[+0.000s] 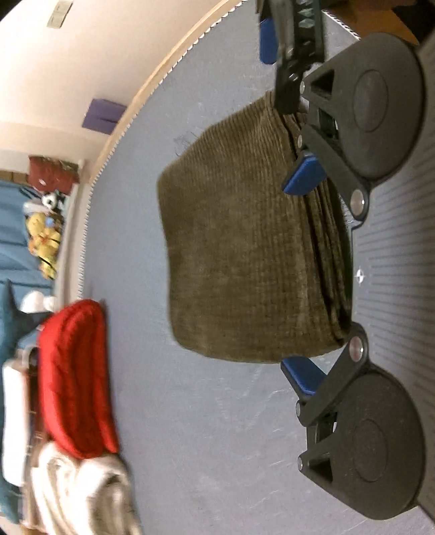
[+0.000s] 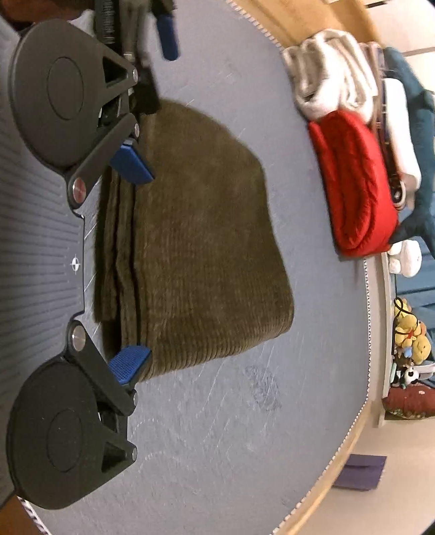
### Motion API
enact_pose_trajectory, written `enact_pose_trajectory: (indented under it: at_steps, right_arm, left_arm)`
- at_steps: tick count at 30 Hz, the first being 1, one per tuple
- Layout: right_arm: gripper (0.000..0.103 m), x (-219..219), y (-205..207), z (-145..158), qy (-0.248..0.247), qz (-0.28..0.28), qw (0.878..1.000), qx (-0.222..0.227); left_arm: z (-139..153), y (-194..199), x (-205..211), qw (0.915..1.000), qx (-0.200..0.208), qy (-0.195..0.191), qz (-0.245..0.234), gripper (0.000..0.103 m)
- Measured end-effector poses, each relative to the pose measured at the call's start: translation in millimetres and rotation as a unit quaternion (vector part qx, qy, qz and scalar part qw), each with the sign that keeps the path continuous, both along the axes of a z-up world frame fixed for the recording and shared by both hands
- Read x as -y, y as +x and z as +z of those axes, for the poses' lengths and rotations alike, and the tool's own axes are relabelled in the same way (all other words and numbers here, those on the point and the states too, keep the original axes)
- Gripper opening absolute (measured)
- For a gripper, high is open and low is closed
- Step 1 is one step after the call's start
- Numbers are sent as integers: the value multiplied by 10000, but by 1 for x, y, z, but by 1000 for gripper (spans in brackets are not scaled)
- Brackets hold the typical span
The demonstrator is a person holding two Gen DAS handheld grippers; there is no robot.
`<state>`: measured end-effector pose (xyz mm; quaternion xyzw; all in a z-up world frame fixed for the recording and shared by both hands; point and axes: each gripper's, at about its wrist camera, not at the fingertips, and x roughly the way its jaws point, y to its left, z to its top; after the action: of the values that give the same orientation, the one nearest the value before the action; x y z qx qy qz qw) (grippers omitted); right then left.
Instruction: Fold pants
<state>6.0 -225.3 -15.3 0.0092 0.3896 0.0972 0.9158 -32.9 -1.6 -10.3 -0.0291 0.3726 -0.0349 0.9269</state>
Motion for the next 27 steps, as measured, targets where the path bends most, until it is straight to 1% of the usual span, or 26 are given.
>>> enact_pose_trajectory:
  at_steps: [3, 4, 9, 15, 20, 27]
  right_arm:
    - [102, 1, -4, 3, 0, 38, 10000, 53]
    - [102, 1, -7, 5, -37, 22, 9999, 115]
    - [102, 2, -1, 4, -126, 4, 9998, 142]
    - [102, 0, 3, 3, 50, -90, 9999, 24]
    - [102, -5, 1, 5, 16, 13, 10000, 91]
    - [102, -5, 2, 1, 23, -1, 10000, 4]
  left_arm:
    - [-5, 3, -3, 9995, -273, -65, 126, 103]
    - [-6, 3, -3, 9994, -296, -77, 149, 103]
    - [-8, 4, 1, 9996, -244, 16, 144, 103]
    - [-13, 8, -4, 9988, -418, -81, 222, 103]
    - [-11, 8, -3, 9989, -403, -63, 226, 103]
    - [-12, 7, 0, 9988, -430, -63, 207, 103]
